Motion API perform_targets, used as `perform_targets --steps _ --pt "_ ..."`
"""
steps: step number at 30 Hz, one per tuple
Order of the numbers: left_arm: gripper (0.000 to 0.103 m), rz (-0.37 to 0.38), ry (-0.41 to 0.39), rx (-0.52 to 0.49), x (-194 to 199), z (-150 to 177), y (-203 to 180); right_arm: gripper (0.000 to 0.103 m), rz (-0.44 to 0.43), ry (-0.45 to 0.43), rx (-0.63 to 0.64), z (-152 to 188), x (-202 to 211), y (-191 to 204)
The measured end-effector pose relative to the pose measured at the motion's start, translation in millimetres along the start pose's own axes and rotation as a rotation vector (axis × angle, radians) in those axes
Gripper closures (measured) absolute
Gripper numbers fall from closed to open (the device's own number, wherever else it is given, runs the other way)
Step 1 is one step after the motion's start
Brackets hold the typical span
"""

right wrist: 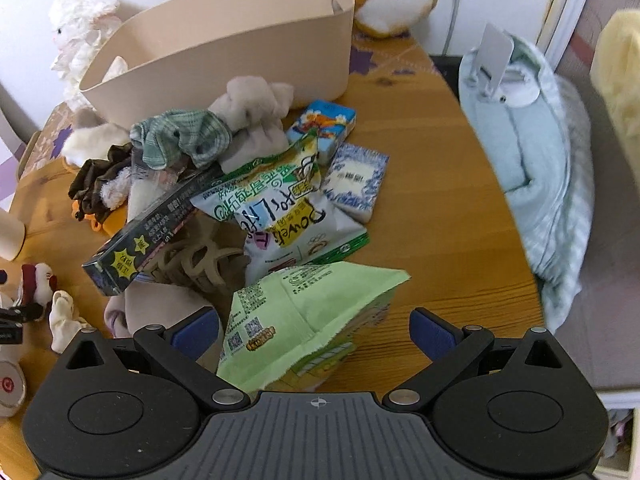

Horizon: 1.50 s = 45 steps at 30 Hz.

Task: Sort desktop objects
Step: 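Grasp the red Hello Kitty hair clip with the left tool while the right tool grasps the green snack bag, then carry the hair clip and green bag to the beige basket and release both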

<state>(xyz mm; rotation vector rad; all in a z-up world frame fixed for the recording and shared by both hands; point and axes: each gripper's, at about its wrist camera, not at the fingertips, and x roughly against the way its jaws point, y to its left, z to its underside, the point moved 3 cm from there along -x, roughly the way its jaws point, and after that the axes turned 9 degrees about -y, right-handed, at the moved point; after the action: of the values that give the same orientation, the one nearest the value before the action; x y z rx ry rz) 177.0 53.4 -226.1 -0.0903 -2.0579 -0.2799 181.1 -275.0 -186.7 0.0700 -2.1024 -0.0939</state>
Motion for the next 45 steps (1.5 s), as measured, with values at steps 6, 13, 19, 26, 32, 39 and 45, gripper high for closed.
perform_targets --steps 6,13,19,26,32,39,45 --pt "0.017 0.012 0.027 -0.001 -17 -6 -8 0.000 -0.015 0.048 -0.027 5 -19 -1" --pt "0.023 0.056 0.033 0.114 -20 -10 -7 0.011 -0.056 0.090 -0.062 7 -38 -9" --pt "0.041 0.120 0.046 0.260 -20 -7 -1 0.017 -0.101 0.094 -0.072 9 -40 -13" --pt "0.061 0.129 0.039 0.269 -14 -10 -9 0.020 -0.102 0.083 -0.072 9 -36 -21" --pt "0.062 0.141 0.030 0.282 -6 -6 -6 0.023 -0.115 0.050 -0.057 6 -20 -26" --pt "0.062 0.155 -0.050 0.322 19 -17 9 0.023 -0.126 -0.020 -0.027 -17 -2 -36" --pt "0.062 0.184 -0.184 0.322 54 -52 15 0.023 -0.128 -0.109 -0.012 -55 5 -51"
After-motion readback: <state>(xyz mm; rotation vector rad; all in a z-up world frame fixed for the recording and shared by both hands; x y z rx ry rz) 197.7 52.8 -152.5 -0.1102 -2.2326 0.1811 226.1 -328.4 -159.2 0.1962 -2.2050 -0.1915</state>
